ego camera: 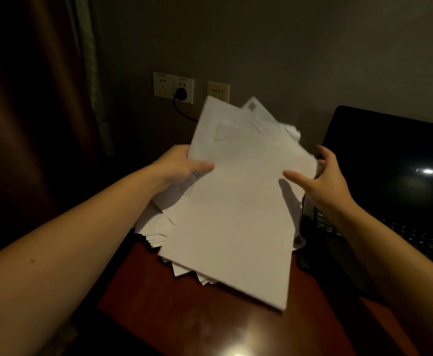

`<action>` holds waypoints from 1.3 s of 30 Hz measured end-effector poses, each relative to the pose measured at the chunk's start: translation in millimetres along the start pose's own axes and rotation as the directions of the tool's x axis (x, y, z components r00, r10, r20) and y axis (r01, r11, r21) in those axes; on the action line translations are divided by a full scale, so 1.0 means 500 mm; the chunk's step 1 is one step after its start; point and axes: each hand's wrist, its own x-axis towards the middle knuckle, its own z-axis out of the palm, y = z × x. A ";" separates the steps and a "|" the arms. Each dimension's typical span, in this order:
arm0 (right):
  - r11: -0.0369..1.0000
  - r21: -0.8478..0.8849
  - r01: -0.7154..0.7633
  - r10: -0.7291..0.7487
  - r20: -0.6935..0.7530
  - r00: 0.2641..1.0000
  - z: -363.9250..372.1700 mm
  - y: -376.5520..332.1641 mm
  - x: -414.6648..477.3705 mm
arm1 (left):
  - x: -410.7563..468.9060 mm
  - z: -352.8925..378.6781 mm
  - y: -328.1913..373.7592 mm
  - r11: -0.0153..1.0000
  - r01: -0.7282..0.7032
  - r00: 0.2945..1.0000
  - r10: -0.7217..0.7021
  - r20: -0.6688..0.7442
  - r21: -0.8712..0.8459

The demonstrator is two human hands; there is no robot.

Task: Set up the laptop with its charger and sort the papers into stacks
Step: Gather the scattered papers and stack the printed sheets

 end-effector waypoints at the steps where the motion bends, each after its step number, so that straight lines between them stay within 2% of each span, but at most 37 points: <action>1: 0.995 0.082 -0.063 0.061 0.019 0.998 -0.001 0.003 -0.005 | 0.000 -0.002 -0.001 0.996 -0.016 0.998 0.010 -0.065 -0.088; 3: 0.949 0.241 -0.206 0.182 0.117 0.976 0.008 0.005 -0.020 | -0.002 -0.002 -0.002 0.974 -0.028 0.991 -0.003 -0.136 -0.223; 5: 0.930 0.269 -0.252 0.209 0.178 0.962 0.023 0.013 -0.021 | -0.005 0.001 -0.003 0.935 -0.006 0.992 -0.038 -0.116 -0.354; 6: 0.939 0.246 -0.240 0.201 0.174 0.964 0.028 0.013 -0.021 | -0.010 0.001 -0.002 0.897 0.022 0.994 -0.065 -0.082 -0.441; 8: 0.954 0.231 -0.191 0.164 0.130 0.978 0.028 0.005 -0.025 | -0.017 -0.003 -0.002 0.743 0.151 0.986 -0.157 0.050 -0.652; 10: 0.951 0.274 -0.147 0.125 0.095 0.988 0.018 -0.003 -0.028 | -0.029 -0.007 0.001 0.633 0.245 0.969 -0.188 0.162 -0.735; 13: 0.958 0.257 -0.129 0.108 0.093 0.990 0.004 -0.004 -0.033 | -0.032 -0.002 -0.012 0.666 0.246 0.968 -0.133 0.213 -0.704; 16: 0.959 0.216 -0.186 0.165 0.111 0.980 0.000 0.004 -0.032 | -0.033 0.007 -0.003 0.767 0.148 0.988 -0.091 0.122 -0.624; 18: 0.968 0.175 -0.178 0.167 0.073 0.983 -0.002 0.012 -0.025 | -0.033 0.010 0.012 0.812 0.077 0.997 -0.047 0.067 -0.578; 20: 0.983 0.102 -0.153 0.159 -0.054 0.986 -0.012 0.030 -0.012 | -0.031 0.008 0.028 0.803 0.034 0.999 -0.026 0.022 -0.595; 22: 0.990 -0.005 -0.142 0.138 -0.190 0.972 -0.028 0.044 0.002 | -0.027 -0.002 0.047 0.770 0.024 0.999 0.001 0.039 -0.637; 25: 0.992 -0.082 -0.098 0.076 -0.242 0.967 -0.045 0.039 0.017 | -0.030 -0.006 0.083 0.745 0.019 0.992 0.071 0.108 -0.667; 29: 0.983 0.120 -0.138 0.146 -0.059 0.988 -0.031 -0.003 0.022 | -0.033 0.006 0.124 0.709 0.046 0.963 0.156 0.219 -0.704; 31: 0.944 0.266 -0.194 0.198 0.010 0.980 -0.031 -0.025 0.020 | -0.030 0.011 0.137 0.717 0.032 0.963 0.166 0.215 -0.697; 33: 0.899 0.381 -0.217 0.194 0.096 0.976 -0.043 -0.047 0.009 | -0.026 0.018 0.145 0.745 -0.016 0.982 0.137 0.130 -0.667; 36: 0.865 0.454 -0.215 0.144 0.187 0.972 -0.063 -0.067 -0.010 | -0.014 0.035 0.148 0.790 -0.085 0.996 0.046 -0.079 -0.607; 39: 0.720 0.635 -0.280 0.058 0.348 0.936 -0.077 -0.070 -0.014 | -0.004 0.057 0.136 0.825 -0.042 0.991 -0.037 -0.128 -0.563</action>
